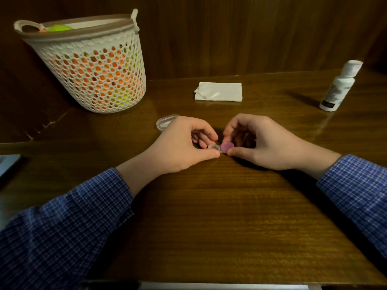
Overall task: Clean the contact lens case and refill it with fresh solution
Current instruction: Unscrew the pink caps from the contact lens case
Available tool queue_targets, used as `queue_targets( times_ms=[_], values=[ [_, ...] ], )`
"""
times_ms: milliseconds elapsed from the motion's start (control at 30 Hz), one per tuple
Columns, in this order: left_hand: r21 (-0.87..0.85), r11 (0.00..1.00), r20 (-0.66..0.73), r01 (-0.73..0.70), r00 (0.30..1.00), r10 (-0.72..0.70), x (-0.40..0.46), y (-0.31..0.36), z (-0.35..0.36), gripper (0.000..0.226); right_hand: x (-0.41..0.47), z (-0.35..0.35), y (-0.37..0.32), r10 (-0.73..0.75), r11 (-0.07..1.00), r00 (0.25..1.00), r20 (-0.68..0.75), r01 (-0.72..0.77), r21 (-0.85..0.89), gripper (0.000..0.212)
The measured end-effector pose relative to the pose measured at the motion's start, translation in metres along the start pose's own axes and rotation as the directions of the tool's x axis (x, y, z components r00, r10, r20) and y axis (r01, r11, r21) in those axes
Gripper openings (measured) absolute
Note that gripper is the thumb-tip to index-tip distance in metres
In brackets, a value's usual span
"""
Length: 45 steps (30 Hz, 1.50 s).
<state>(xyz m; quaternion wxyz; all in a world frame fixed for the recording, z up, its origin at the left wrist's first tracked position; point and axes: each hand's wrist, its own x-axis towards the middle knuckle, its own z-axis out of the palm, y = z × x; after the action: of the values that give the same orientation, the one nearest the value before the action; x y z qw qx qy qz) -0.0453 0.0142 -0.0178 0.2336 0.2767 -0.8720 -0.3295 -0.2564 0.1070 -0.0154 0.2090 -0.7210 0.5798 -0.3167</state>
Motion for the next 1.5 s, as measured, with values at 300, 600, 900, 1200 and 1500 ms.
queue_targets(
  times_ms=[300, 600, 900, 1200, 1500],
  values=[
    [-0.014, 1.000, 0.005, 0.003, 1.000, -0.003, -0.0002, -0.0001, 0.0004, 0.030, 0.0008, 0.0051, 0.0014, 0.015, 1.000, 0.998, -0.061, -0.016, -0.023, 0.041],
    [-0.016, 1.000, 0.010, 0.005, 1.000, -0.005, 0.0001, 0.0010, 0.0003, 0.030, 0.0014, -0.0017, 0.0002, 0.011, 1.000, 0.999, 0.046, -0.011, -0.001, 0.041],
    [-0.011, 1.000, 0.002, 0.000, 1.000, 0.000, 0.0000, 0.0015, 0.0004, 0.029, 0.0011, 0.0068, 0.0000, 0.018, 0.998, 0.997, -0.077, -0.023, -0.065, 0.044],
    [-0.021, 1.000, 0.015, 0.001, 1.000, -0.001, 0.0003, 0.0015, 0.0008, 0.030, 0.0035, 0.0005, -0.0031, -0.004, 0.999, 1.000, 0.025, 0.005, -0.035, 0.040],
    [-0.026, 1.000, 0.015, -0.001, 1.000, 0.002, 0.0000, 0.0014, 0.0001, 0.030, 0.0017, -0.0006, -0.0035, 0.008, 0.998, 1.000, 0.019, -0.007, -0.061, 0.041]
  ],
)
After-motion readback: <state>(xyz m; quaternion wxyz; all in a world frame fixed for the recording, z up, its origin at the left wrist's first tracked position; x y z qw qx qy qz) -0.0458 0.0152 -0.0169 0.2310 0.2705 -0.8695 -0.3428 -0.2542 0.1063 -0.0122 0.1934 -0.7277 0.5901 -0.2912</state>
